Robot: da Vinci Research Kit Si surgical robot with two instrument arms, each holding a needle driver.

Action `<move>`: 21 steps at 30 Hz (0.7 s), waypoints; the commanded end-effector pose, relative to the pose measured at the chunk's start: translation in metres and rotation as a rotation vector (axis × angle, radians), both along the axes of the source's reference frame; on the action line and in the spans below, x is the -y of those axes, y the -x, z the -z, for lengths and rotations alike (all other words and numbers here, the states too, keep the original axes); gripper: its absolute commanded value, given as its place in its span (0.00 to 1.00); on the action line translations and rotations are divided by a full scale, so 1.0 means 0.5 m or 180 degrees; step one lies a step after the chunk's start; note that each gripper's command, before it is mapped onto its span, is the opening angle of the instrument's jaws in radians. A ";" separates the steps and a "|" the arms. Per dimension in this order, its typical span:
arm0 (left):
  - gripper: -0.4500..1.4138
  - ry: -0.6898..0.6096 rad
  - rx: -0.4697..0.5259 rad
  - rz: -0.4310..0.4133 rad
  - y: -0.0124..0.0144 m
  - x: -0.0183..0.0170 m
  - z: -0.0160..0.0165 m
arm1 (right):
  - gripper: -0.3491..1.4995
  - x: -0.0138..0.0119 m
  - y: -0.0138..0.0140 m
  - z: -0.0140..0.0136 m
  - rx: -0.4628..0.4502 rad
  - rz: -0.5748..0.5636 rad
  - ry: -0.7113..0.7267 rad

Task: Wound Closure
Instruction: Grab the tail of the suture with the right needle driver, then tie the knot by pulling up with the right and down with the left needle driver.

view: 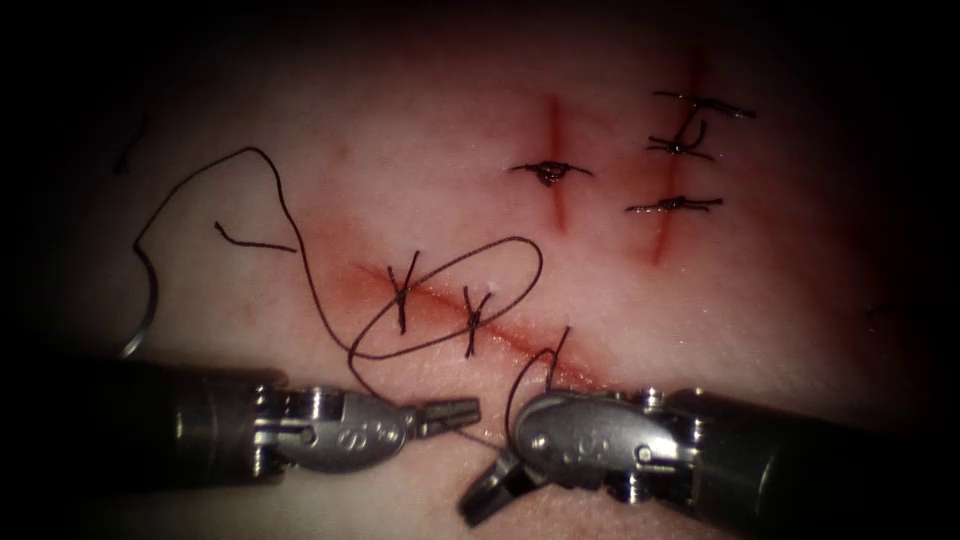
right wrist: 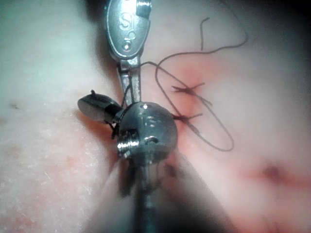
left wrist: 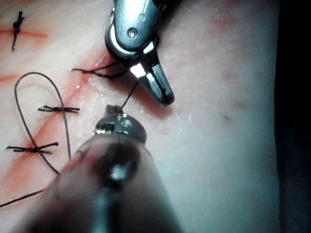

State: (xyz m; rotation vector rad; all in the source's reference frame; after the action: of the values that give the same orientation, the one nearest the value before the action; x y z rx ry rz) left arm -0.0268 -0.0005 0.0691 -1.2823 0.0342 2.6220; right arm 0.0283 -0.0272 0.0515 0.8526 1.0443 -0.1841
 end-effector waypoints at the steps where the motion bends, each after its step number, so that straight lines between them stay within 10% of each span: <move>1: 0.00 0.0003 -0.0007 0.0004 0.0009 0.0007 -0.0011 | 0.00 -0.0024 -0.0007 -0.0006 -0.0024 -0.0042 -0.0019; 21: 0.00 -0.0061 -0.0027 -0.0172 -0.0084 0.0187 0.0130 | 0.00 -0.0224 0.0103 -0.0056 -0.0109 -0.0729 -0.0440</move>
State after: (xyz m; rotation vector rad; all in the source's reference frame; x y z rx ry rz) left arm -0.0220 -0.0095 0.0618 -1.2841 -0.0208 2.6688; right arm 0.0223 -0.0166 0.0539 0.8500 1.1874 0.0698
